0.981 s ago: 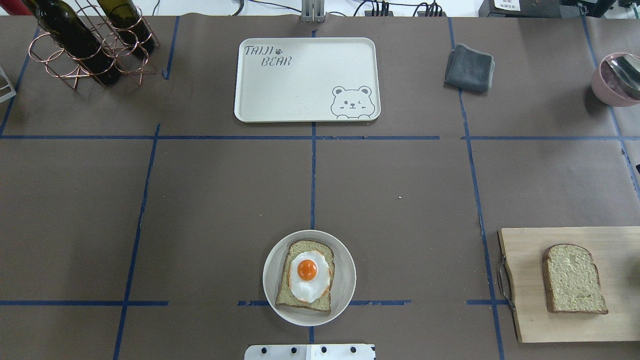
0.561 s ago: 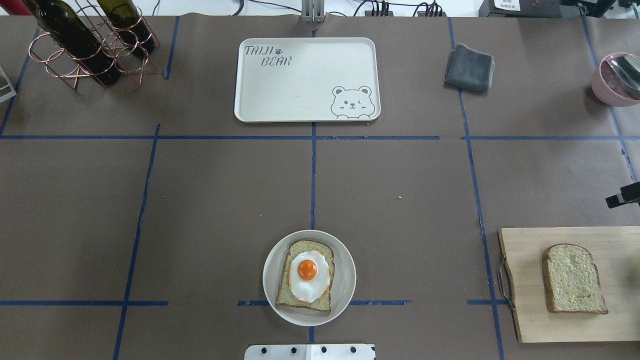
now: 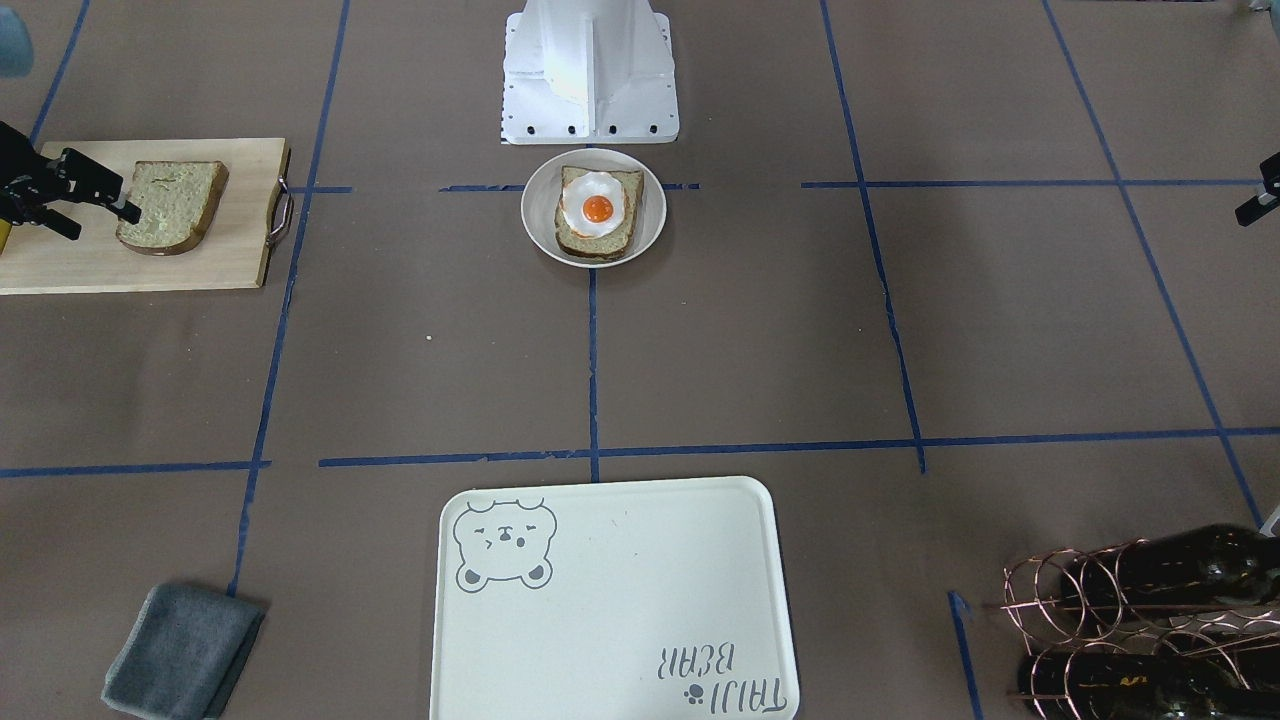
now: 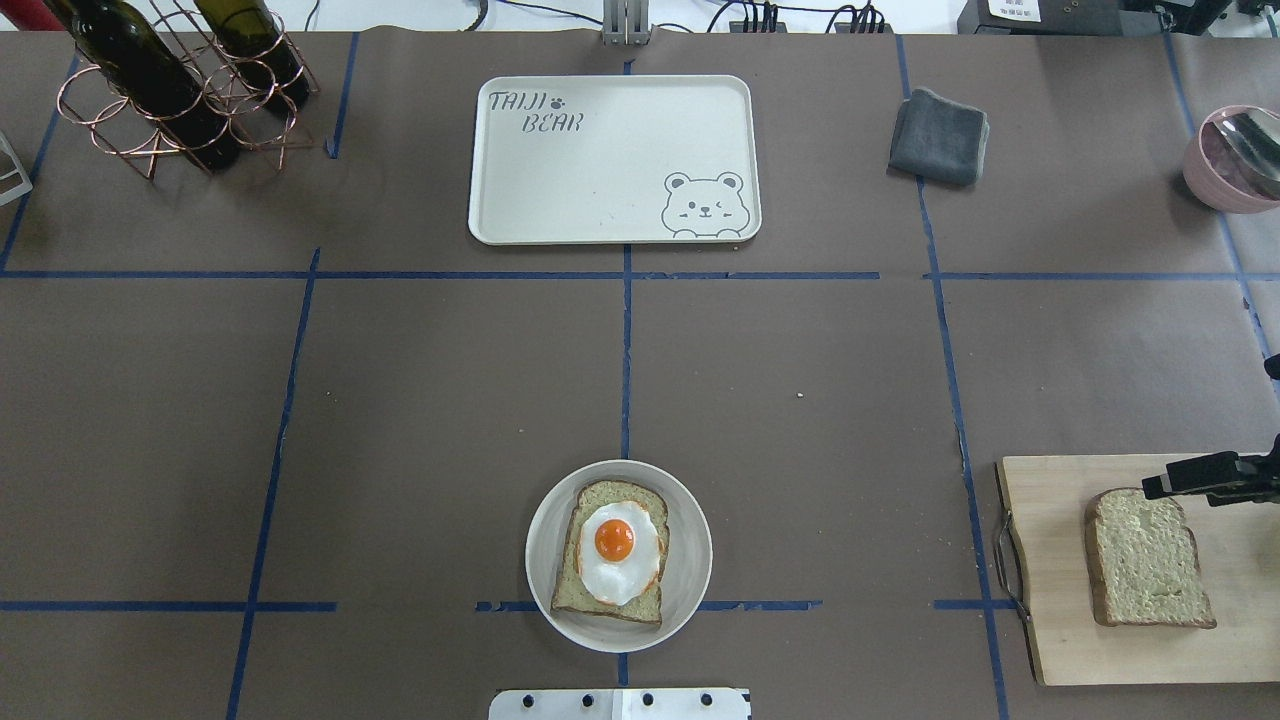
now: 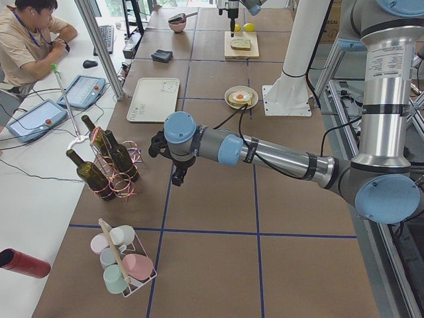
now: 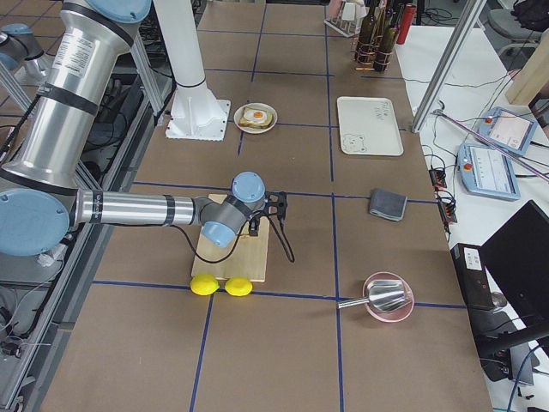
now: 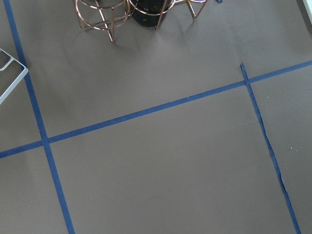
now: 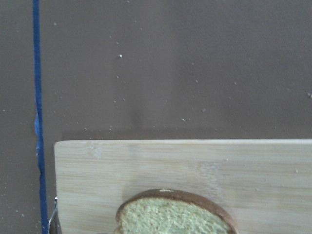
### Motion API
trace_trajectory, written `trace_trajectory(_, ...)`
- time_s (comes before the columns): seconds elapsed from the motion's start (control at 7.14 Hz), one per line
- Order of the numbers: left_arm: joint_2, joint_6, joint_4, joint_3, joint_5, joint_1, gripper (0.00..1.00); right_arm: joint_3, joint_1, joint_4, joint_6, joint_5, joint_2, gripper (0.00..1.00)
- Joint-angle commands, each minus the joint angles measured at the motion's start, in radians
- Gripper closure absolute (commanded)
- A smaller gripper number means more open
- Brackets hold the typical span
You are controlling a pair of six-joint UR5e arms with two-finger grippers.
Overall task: Make sandwich and place on tray
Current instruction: 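Reach the right gripper down to the bread slice on the cutting board and grasp it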
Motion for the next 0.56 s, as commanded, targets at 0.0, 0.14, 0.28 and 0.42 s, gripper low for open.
trace_trajectory(0.0,0.0,-0.053,-0.015,-0.009,0.0,0.001,0.0,-0.032,-0.053,0.025,0.111,-0.034,-0.02,0.09)
trace_trajectory(0.14,0.0,-0.089,-0.03,-0.02,0.0,0.001,0.0,-0.038,-0.062,0.044,0.112,-0.034,-0.023,0.12)
trace_trajectory(0.28,0.001,-0.092,-0.03,-0.029,0.0,0.001,0.0,-0.04,-0.065,0.054,0.114,-0.034,-0.035,0.18)
trace_trajectory(0.42,0.002,-0.092,-0.03,-0.034,0.001,0.001,0.0,-0.046,-0.073,0.055,0.12,-0.033,-0.036,0.22)
